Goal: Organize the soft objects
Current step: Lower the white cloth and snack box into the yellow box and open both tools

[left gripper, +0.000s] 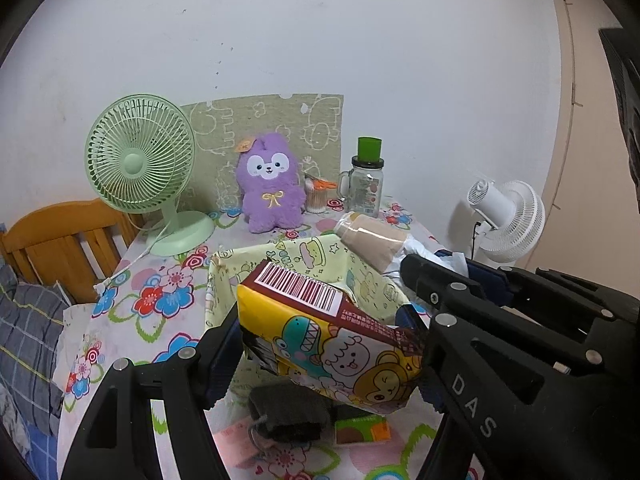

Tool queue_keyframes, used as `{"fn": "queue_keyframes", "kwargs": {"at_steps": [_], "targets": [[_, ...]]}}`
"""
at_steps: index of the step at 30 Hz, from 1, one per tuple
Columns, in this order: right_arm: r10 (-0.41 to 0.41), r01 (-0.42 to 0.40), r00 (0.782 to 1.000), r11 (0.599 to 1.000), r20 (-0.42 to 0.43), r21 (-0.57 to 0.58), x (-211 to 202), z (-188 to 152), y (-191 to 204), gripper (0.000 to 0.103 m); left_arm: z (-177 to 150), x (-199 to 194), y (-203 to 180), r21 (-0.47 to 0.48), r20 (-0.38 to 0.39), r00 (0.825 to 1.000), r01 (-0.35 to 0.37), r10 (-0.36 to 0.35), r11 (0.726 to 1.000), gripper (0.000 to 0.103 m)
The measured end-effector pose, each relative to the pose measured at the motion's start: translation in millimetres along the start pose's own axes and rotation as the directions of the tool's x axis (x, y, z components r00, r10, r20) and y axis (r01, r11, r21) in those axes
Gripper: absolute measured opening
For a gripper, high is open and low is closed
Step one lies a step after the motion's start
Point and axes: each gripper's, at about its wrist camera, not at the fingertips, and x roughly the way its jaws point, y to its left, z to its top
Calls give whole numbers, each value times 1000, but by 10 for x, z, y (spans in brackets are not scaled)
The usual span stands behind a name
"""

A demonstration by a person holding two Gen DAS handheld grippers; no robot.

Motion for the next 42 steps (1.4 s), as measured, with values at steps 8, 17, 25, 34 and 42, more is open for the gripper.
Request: {"fn": "queue_keyframes", "kwargs": {"at_steps": [8,17,25,34,42], "targets": [[-17,18,1000,1000,-10,15,253,100,-10,18,80,202,83,-10,-11,1000,-15,15,1000,75],[-29,30,999,999,-29,33,527,203,-18,19,162,442,159,-40,-28,1000,-2,1,999,75],[-1,3,998,1000,-65,31,842,268,-25,22,215,726,274,-57,-64,998,5,-8,998,75],[-19,25,993,998,-113,59,1100,288,-26,60,223,955,403,-82,-100,995,-36,28,996,76],[-15,23,992,998,-122,66,1170,271,-58,86,207,1115,444,-96,-121,992,-45,33,994,90]]}}
